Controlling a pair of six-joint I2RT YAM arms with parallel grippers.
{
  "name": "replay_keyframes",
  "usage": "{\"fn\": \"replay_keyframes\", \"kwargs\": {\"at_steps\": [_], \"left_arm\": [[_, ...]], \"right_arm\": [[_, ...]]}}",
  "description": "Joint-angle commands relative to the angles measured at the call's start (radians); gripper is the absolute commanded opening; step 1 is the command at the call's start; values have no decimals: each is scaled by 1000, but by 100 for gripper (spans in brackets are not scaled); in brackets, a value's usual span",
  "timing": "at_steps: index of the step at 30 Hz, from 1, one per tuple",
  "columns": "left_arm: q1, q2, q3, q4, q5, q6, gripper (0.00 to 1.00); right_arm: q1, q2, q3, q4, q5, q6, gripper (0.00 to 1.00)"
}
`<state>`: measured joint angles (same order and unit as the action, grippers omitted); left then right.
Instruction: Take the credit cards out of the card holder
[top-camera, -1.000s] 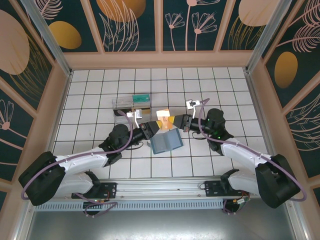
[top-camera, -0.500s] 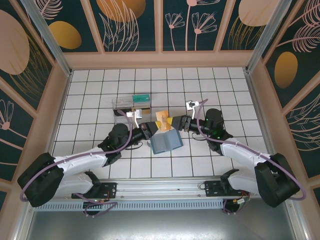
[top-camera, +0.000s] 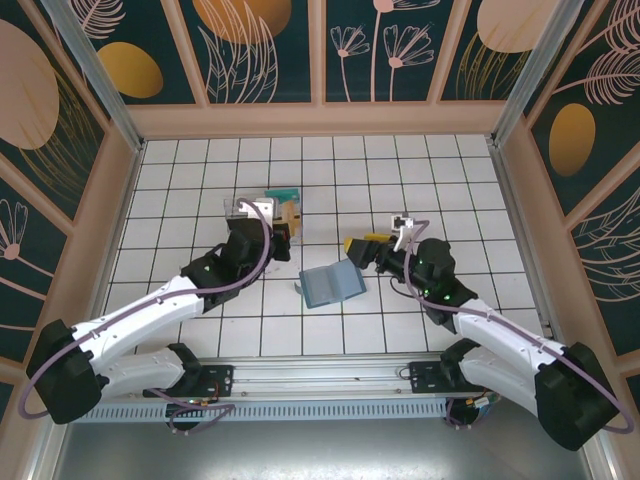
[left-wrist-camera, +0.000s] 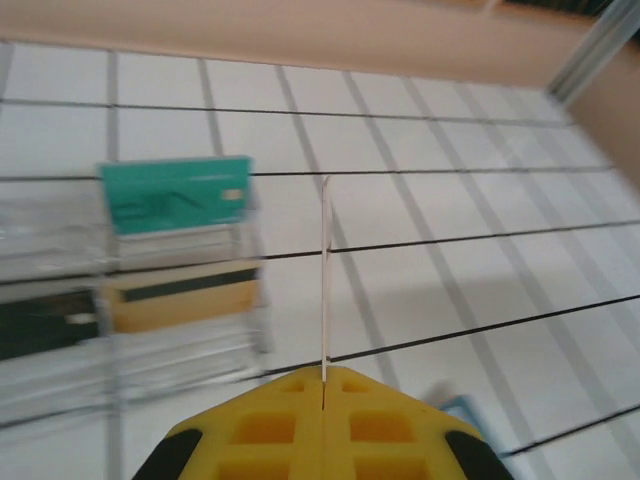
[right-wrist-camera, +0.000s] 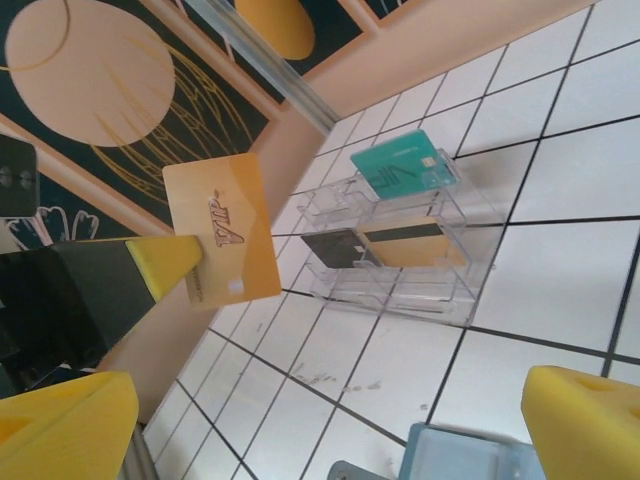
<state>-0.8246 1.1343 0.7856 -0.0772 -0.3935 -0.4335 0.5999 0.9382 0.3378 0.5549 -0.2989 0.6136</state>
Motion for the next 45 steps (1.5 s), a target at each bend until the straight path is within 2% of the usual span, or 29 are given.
{"fn": "replay_keyframes", "kwargs": {"at_steps": [1,6,10,13,17,20,24,31,39,45], "left_arm": [[1,24,37,-93,-142,384,0],[1,59,42,-67,-176,796,0],[1,91,11,-8,-133,1137,0],[10,129,-15,77,-147,1294,0],[53,199,41,56,-40,1340,0],[88,263,79,50,-20,1396,0],[145,341,155,-13,60,1391,0],[153,437,212,-33,87,1381,0],[153,387,159,9,49,1362,0],[153,356,141,-39,90,1343,0]], "right_arm": [[21,-40,-11,-1,102,-51,99],[27,-50,21,-70,91,-82,99],[31,-65,19,-85,106,-71,99],[30,-84,12,-82,100,-72,99],[31,-93,8,-87,112,-75,99],[31,-88,8,-91,120,-74,99],[28,-88,8,-98,132,-75,99],[27,-74,7,-98,136,-74,99],[25,-58,6,-91,133,-68,99],[23,-45,6,-82,129,-63,99]]}}
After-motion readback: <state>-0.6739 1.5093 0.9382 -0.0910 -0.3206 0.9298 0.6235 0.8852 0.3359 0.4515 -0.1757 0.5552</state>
